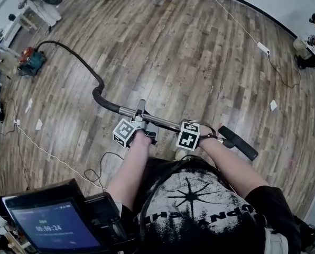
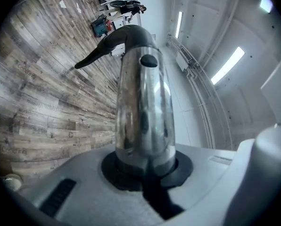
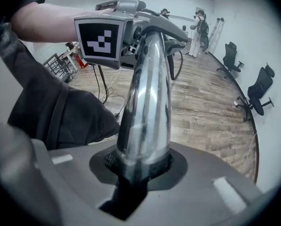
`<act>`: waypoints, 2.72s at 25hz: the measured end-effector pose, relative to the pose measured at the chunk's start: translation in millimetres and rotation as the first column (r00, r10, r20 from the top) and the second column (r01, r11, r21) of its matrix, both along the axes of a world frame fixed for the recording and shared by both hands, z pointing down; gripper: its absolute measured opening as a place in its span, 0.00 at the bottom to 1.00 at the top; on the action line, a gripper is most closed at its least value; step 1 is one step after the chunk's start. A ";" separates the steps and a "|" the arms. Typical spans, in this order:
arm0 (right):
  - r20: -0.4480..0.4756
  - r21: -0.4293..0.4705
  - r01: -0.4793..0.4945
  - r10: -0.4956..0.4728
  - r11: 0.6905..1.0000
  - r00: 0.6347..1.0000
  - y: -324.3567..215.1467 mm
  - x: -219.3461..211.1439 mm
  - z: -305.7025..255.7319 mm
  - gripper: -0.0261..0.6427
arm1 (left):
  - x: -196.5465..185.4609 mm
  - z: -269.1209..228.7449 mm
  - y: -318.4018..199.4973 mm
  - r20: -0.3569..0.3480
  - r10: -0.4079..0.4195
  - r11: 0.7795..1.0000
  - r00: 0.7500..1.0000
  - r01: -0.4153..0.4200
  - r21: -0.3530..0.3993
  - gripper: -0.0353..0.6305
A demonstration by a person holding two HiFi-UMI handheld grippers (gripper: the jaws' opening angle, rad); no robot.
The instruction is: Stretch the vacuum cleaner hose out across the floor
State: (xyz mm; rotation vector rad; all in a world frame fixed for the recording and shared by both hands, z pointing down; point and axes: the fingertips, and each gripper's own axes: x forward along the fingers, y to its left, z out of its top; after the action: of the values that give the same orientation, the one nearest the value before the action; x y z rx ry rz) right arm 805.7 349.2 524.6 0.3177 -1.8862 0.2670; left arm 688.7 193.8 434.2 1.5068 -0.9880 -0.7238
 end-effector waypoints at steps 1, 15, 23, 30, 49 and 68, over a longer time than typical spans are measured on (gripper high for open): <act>-0.006 0.008 0.003 -0.003 1.000 1.000 -0.4 6.1 0.2 0.19 | 5.4 1.1 0.2 0.002 -0.002 1.000 1.000 0.002 -0.006 0.11; -0.049 0.051 0.033 -0.030 0.998 0.998 -43.4 31.2 16.2 0.22 | 41.1 21.0 -38.1 0.051 0.011 0.999 0.999 -0.008 -0.054 0.11; -0.029 -0.017 -0.083 0.082 0.996 0.996 -98.7 29.6 24.6 0.17 | 49.0 39.4 -100.9 0.008 0.082 0.994 0.997 -0.081 -0.073 0.11; -0.061 -0.044 -0.117 0.115 0.992 0.992 -123.3 50.2 38.0 0.16 | 76.9 56.2 -128.8 -0.060 0.159 0.985 0.986 -0.162 -0.061 0.12; -0.042 -0.117 -0.104 0.099 0.988 0.994 -111.7 224.6 164.7 0.16 | 202.1 169.3 -46.5 0.080 0.485 0.874 0.871 -0.479 -0.084 0.18; -0.142 0.069 -0.219 0.227 0.973 0.964 -96.6 400.6 571.3 0.13 | 287.3 412.4 -39.0 0.856 0.497 0.276 0.143 -0.961 0.000 0.05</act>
State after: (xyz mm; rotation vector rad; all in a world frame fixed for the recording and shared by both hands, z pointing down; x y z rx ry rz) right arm 1206.3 252.6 1095.9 0.5731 -1.7123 0.3354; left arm 976.0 154.7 846.5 2.6653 -0.2441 0.5840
